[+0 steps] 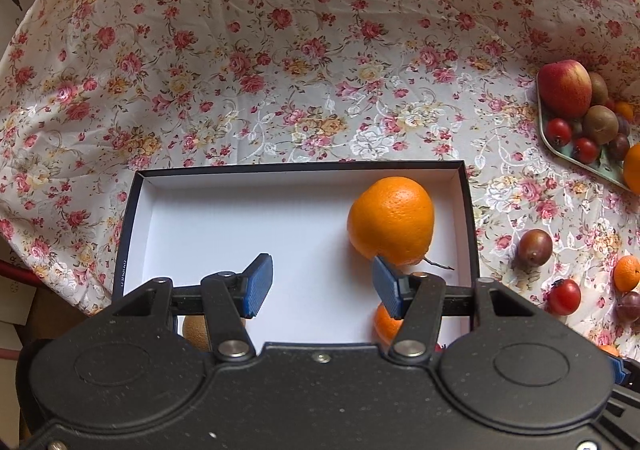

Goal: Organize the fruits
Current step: 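Move the right tool toward another mandarin while the left tool approaches a red tomato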

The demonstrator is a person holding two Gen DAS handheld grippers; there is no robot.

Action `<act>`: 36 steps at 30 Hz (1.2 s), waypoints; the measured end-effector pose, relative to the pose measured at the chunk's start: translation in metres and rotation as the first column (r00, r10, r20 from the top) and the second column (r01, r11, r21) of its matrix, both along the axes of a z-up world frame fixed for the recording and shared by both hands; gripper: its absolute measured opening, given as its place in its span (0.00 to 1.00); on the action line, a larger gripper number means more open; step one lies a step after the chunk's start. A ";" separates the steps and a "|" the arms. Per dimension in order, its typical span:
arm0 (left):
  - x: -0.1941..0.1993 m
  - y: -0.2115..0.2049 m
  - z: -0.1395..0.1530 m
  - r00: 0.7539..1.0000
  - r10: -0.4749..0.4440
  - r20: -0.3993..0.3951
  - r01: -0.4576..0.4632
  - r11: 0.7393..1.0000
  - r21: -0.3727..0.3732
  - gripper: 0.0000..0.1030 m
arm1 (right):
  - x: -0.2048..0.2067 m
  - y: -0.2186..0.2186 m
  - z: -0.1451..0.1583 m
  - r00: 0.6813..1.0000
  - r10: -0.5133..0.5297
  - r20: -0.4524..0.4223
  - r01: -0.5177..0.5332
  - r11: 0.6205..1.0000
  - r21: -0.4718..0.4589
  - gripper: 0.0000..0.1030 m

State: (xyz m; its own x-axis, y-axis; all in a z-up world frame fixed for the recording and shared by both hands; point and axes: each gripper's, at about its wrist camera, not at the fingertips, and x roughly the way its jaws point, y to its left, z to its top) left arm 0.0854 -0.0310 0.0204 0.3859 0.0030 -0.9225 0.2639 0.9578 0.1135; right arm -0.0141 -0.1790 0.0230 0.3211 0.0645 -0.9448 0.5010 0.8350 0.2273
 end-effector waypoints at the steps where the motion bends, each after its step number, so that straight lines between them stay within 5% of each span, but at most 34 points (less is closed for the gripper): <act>1: -0.001 -0.004 0.000 1.000 -0.009 -0.001 0.009 1.000 -0.002 0.59 | -0.004 -0.006 0.001 1.000 -0.014 -0.003 0.014 1.000 -0.001 0.45; 15: -0.030 -0.082 0.001 0.984 -0.172 -0.044 0.170 0.984 -0.052 0.59 | -0.050 -0.094 -0.002 0.971 -0.233 -0.047 0.229 0.971 -0.071 0.45; 23: -0.047 -0.123 -0.009 0.968 -0.231 -0.101 0.225 0.972 -0.069 0.59 | -0.084 -0.134 -0.026 0.921 -0.345 -0.181 0.335 0.938 -0.085 0.45; 36: -0.068 -0.166 -0.026 0.939 -0.308 -0.151 0.306 0.951 -0.035 0.59 | -0.109 -0.164 -0.040 0.904 -0.352 -0.242 0.351 0.935 -0.047 0.44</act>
State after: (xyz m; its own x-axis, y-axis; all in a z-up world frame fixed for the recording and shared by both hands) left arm 0.0175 -0.1967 -0.0059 0.2210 -0.1041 -0.9697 0.5587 0.8285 0.0384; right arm -0.1236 -0.3435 -0.0169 0.0839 -0.0128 -0.9964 0.8015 0.5949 0.0599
